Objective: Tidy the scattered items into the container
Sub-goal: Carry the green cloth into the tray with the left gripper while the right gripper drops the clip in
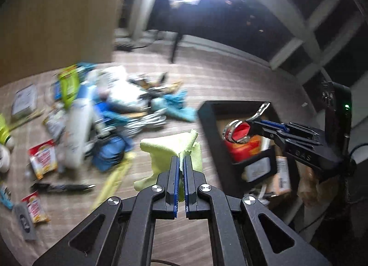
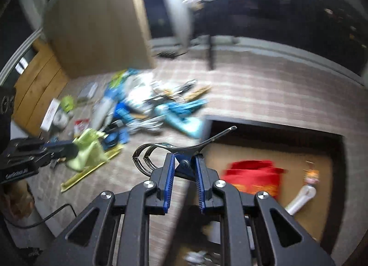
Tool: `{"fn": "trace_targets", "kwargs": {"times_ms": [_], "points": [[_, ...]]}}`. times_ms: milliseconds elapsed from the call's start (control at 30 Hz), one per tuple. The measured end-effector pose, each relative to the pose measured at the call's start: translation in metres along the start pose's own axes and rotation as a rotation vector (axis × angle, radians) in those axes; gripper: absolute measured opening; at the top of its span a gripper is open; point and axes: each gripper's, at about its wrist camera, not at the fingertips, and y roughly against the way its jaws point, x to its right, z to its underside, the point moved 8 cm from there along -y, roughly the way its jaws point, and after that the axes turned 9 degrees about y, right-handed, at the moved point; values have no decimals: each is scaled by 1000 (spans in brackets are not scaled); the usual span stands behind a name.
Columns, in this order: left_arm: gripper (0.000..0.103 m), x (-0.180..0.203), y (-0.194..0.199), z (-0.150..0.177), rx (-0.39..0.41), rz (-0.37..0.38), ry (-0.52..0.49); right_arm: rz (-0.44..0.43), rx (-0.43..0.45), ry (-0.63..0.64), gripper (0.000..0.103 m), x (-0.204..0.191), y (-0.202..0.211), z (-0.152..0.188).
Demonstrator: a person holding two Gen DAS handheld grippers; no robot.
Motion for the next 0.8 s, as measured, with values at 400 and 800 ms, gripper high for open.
{"fn": "trace_targets", "kwargs": {"times_ms": [400, 800], "points": [[3, 147, -19, -1, -40, 156, -229, 199, 24, -283, 18, 138, 70, 72], [63, 180, -54, 35, -93, 55, -340, 245, -7, -382, 56, 169, 89, 112]]}}
